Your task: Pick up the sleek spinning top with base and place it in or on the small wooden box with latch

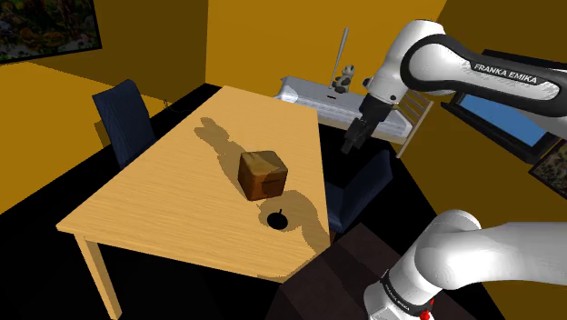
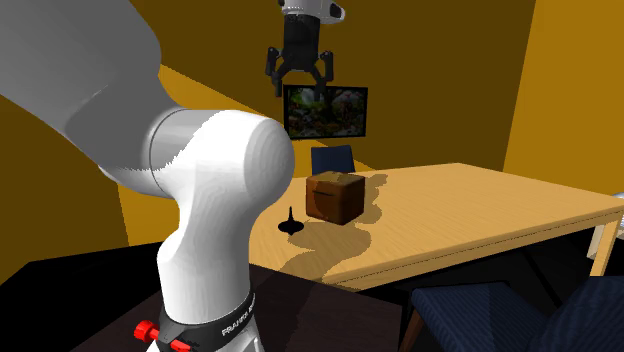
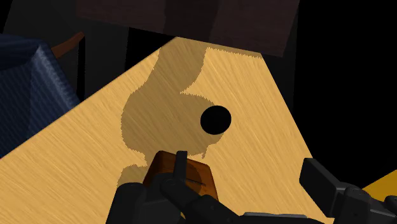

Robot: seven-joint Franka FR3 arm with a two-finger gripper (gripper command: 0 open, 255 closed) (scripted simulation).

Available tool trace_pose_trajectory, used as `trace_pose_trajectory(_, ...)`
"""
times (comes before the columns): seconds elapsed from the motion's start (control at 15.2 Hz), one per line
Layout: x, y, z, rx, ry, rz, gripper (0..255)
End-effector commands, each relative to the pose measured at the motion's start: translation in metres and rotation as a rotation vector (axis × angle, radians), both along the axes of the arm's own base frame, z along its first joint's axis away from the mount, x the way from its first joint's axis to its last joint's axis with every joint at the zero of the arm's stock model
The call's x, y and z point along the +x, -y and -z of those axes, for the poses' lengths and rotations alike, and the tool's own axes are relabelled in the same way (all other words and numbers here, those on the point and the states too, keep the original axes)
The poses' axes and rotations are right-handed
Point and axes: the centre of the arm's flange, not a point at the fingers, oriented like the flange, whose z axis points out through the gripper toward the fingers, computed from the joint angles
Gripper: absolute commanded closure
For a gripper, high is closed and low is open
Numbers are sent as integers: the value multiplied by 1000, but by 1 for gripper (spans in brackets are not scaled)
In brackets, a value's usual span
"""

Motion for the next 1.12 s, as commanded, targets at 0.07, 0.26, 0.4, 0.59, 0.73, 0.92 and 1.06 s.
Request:
trace_pose_trajectory(0.07, 2, -5, 12, -5, 2, 3, 0)
trace_pose_trajectory(0.26, 9, -18, 49, -18, 7, 11, 0)
trace_pose_trajectory(0.4, 13, -27, 74, -28, 11, 17, 0)
trace_pose_trajectory(0.59, 20, -39, 111, -41, 17, 25, 0)
trace_pose_trajectory(0.73, 25, -48, 136, -51, 21, 31, 0)
trace_pose_trajectory(0.92, 33, -59, 174, -64, 26, 40, 0)
trace_pose_trajectory(1.06, 38, -67, 199, -74, 30, 45, 0)
